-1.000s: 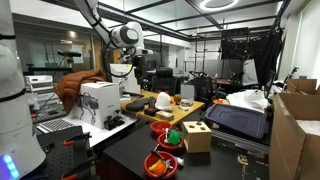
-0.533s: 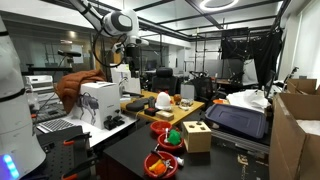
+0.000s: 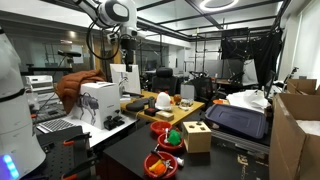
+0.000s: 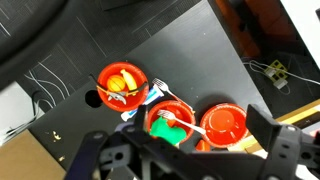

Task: Put the silver fork in the red bowl in the middle.

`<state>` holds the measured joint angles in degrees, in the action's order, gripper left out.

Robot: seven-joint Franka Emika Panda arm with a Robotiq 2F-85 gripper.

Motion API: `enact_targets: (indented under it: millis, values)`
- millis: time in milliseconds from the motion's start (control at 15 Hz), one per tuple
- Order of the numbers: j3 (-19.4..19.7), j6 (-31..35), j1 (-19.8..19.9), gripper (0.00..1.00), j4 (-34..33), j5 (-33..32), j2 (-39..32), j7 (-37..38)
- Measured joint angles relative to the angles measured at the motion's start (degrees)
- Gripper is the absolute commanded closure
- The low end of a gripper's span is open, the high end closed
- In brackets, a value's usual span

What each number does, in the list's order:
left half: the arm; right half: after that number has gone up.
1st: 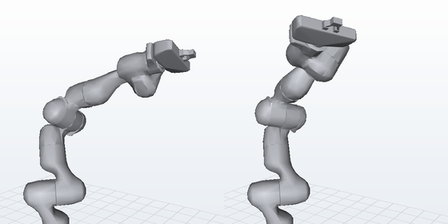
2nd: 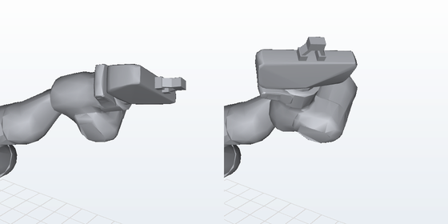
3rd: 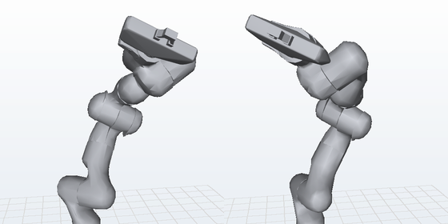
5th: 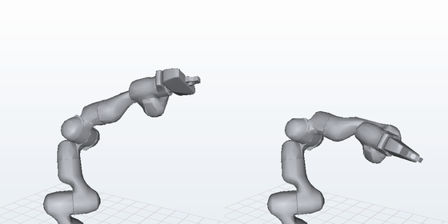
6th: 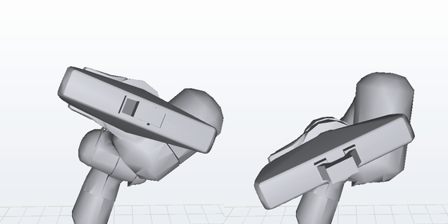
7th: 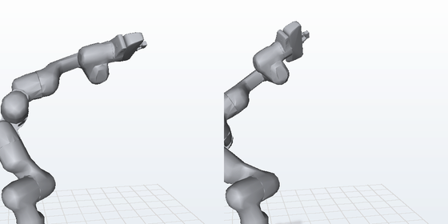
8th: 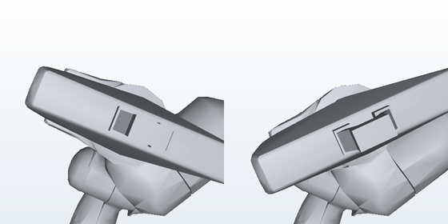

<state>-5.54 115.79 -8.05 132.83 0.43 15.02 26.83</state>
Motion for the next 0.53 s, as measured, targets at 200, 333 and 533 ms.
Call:
enact_targets:
  millis: [200,333,533]
  values:
    - [0.0,-3.1,0.8,0.0,0.0,1.5,0.9,-1.6]
    - [0.0,-5.0,1.4,0.0,-0.1,1.8,1.2,-2.3]
    - [0.0,-8.2,2.4,0.0,-0.4,1.7,1.3,-3.0]
